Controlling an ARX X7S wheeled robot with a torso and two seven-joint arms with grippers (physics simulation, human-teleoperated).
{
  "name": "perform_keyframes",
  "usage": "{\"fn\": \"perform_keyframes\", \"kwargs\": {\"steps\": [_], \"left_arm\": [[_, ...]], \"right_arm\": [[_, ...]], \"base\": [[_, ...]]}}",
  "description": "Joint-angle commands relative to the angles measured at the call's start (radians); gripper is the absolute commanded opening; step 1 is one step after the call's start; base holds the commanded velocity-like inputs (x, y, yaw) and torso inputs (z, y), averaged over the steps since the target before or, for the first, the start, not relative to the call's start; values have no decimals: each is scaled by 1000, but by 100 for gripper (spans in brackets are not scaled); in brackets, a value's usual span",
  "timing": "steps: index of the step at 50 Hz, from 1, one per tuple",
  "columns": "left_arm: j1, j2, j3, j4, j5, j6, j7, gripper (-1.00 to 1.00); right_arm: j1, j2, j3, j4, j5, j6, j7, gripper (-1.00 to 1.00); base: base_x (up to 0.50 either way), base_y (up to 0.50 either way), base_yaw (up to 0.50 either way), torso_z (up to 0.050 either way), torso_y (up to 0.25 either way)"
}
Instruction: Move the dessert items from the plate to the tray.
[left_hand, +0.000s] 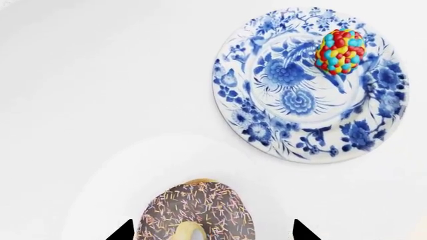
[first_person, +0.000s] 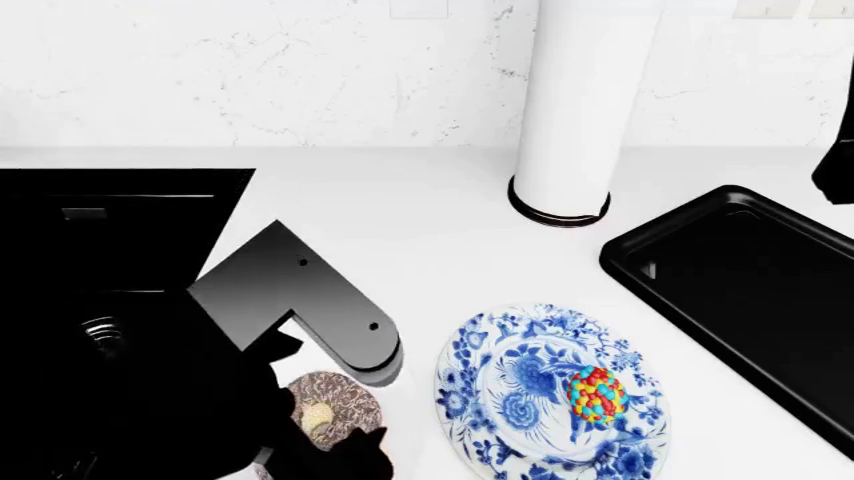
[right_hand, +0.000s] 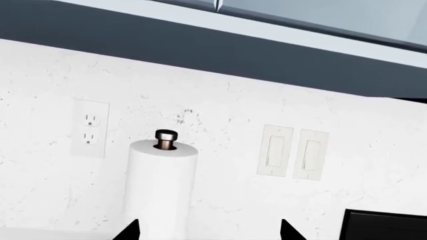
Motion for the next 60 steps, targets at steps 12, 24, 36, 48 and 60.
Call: {"fn": "perform_keyframes", "kwargs": {"steps": [12, 24, 36, 48, 60], "left_arm": [[57, 14, 74, 0, 77, -8, 4, 100], [68, 27, 111, -8, 123, -21, -2, 100], [86, 51, 148, -23, 183, -38, -3, 100], [103, 64, 149, -10, 202, -24, 21, 100], [133, 65, 150, 13, 223, -9, 43, 100]], "right_arm": [[-9, 1, 1, -6, -9, -8, -6, 100], [-40, -10, 14, -12, -34, -9, -22, 100], [-55, -11, 26, -15, -44, -14, -33, 100], [-63, -5, 33, -18, -42, -21, -35, 100], [-59, -1, 30, -25, -32, -31, -27, 100]], "base": [[0, 0, 0, 0, 0], [0, 0, 0, 0, 0], [0, 0, 0, 0, 0], [0, 0, 0, 0, 0], [0, 0, 0, 0, 0]]}}
